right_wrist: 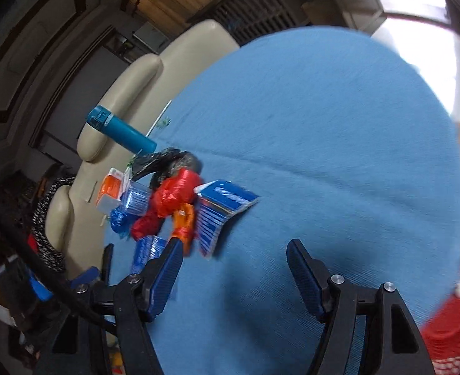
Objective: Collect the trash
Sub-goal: 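Drop the orange-and-white box into the red basket from the left gripper, then grasp the flat blue box with the left gripper while the right grasps another blue box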
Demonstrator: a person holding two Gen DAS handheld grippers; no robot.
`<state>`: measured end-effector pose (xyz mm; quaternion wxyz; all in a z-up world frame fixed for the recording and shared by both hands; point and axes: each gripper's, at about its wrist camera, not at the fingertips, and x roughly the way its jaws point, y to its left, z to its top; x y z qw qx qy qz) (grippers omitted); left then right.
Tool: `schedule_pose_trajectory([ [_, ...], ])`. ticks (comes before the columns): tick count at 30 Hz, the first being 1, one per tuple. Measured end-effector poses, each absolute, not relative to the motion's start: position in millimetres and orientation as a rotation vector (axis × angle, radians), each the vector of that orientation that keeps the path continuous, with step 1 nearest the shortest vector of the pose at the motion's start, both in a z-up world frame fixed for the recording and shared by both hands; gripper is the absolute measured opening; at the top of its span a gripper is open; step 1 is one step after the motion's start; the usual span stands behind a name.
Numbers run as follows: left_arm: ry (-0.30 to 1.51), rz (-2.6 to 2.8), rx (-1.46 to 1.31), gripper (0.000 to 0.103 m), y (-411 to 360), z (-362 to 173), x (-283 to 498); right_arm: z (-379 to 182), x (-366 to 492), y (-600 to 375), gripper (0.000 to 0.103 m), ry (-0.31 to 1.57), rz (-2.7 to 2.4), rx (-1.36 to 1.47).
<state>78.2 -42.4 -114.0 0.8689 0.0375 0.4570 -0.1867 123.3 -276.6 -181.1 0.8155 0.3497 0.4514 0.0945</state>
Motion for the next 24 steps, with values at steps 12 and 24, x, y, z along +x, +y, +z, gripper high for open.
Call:
schedule_pose_trajectory([
  [12,1.082,-0.323,0.064,0.075,-58,-164,114,-222,180,-247,0.019,1.027,0.170,0.909],
  [24,0.999,-0.375,0.047,0.059,-59,-147,87,-163,108,-274,0.018,0.860,0.128,0.730],
])
